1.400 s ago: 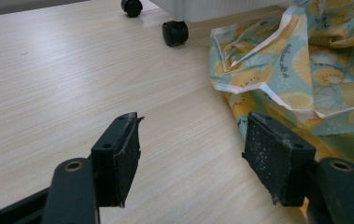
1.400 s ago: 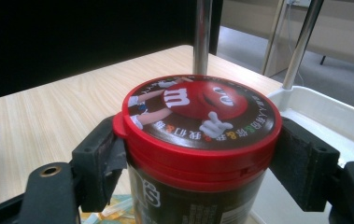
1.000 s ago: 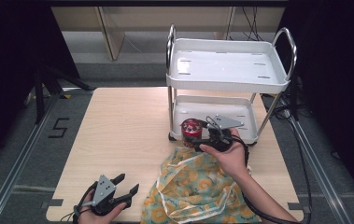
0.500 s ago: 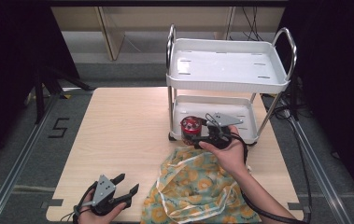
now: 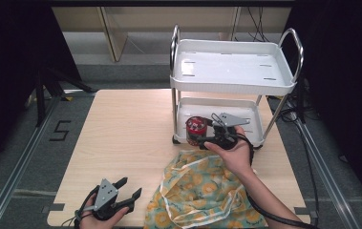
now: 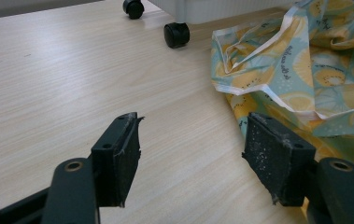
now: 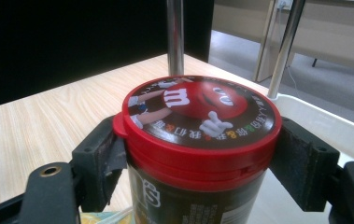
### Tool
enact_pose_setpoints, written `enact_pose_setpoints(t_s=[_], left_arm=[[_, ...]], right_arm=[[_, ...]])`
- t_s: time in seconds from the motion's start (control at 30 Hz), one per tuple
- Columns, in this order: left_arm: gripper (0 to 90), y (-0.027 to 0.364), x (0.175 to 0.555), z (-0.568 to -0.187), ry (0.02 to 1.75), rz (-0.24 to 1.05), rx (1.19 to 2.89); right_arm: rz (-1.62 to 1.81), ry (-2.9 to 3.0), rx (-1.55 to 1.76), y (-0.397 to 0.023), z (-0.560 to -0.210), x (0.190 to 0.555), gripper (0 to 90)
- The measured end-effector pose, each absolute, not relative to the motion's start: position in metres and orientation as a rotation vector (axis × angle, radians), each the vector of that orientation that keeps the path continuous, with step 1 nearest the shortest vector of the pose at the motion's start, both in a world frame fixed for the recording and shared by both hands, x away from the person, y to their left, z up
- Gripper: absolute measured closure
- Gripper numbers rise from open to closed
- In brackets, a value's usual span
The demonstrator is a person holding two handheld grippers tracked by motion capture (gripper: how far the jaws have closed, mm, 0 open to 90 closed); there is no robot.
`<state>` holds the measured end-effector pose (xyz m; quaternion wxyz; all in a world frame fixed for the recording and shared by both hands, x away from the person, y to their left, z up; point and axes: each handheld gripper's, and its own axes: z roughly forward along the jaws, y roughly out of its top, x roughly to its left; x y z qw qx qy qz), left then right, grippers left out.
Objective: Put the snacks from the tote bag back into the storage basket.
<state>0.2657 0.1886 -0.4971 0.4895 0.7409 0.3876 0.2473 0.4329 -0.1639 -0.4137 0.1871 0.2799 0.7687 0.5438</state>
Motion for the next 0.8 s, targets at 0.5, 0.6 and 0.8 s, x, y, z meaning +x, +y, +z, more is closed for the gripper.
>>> enact_pose_setpoints(t_s=[0.5,0.6,0.8], left_arm=[[35.2,0.1900,0.2659,-0.4971,0.940,0.605,1.806],[35.2,0.1897,0.2662,-0.4973,0.939,0.605,1.805],[35.2,0.1906,0.2668,-0.4971,0.929,0.611,1.811]], right_arm=[[1.538,2.175,0.810,-0.1604,-0.4152,0.4375,26.0],[1.526,2.171,0.798,-0.1612,-0.4147,0.4391,26.0],[1.554,2.185,0.818,-0.1585,-0.4153,0.4411,26.0]])
